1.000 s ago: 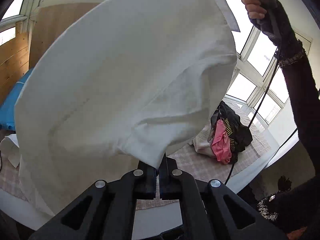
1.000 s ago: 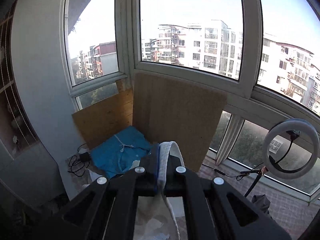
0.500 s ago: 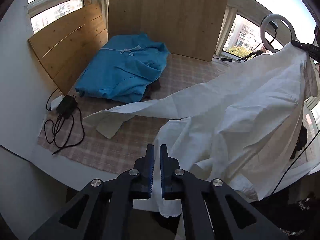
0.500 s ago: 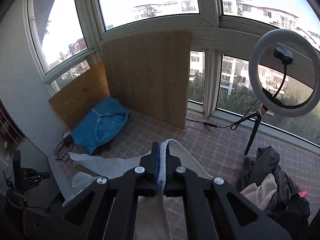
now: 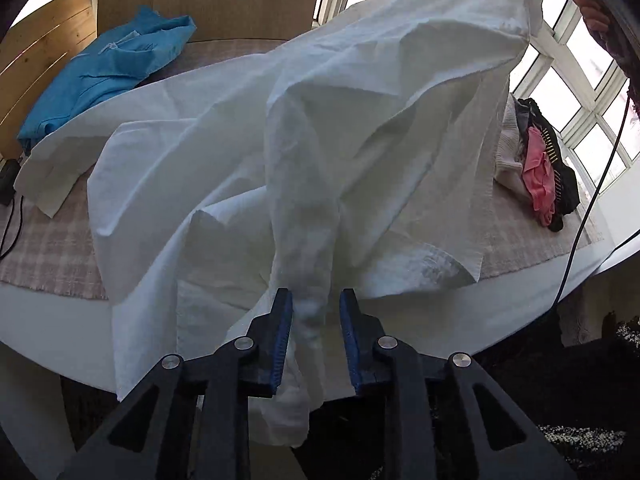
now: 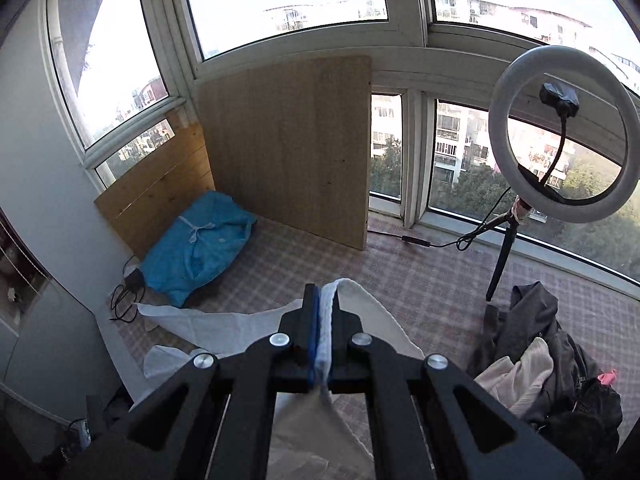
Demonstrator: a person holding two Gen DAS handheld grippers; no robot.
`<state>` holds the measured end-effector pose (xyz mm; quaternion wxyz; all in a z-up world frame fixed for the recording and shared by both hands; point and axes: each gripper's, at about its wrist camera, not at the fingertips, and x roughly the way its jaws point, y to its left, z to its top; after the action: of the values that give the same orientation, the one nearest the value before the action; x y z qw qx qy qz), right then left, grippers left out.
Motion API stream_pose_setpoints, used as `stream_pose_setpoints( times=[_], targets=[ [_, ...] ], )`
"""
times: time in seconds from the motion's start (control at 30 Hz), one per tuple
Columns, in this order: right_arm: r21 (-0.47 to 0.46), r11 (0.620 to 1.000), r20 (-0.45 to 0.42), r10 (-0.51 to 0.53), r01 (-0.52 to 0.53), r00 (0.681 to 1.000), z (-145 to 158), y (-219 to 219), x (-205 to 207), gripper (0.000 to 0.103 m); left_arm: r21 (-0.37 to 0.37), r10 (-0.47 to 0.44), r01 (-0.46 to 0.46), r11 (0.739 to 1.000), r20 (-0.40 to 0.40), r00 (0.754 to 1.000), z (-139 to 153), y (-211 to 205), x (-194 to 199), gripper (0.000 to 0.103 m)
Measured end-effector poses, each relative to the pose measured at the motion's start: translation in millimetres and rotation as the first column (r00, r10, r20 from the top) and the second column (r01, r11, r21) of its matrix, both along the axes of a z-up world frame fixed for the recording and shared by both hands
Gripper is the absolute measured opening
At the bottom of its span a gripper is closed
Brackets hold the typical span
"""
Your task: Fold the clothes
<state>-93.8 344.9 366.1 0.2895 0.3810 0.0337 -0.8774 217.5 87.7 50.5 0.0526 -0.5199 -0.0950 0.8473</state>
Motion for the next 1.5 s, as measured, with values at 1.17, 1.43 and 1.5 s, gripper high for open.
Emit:
stream_pose_setpoints(
  times=[1.17, 1.43, 1.5],
  targets=[
    [-0.017, 0.996, 0.061, -0.087, 0.089, 0.994, -31, 28, -2, 0.003, -0.181, -0.302, 0.271, 0.945, -0.174, 0.937, 102, -56, -104, 0.03],
    [-0.002, 0.996, 0.052, -0.09, 0.09, 0.995, -28, 32, 5, 0.003, -0.092, -0.377, 0.367, 0.926, -0.135, 0.916, 76, -36, -143, 0.027],
    [0.004, 0.996, 0.051, -0.092, 0.092, 0.994, -31, 34, 4, 0.003, -0.043, -0.38, 0.378, 0.925, -0.135, 0.915, 75, -35, -144, 0.001]
  ],
)
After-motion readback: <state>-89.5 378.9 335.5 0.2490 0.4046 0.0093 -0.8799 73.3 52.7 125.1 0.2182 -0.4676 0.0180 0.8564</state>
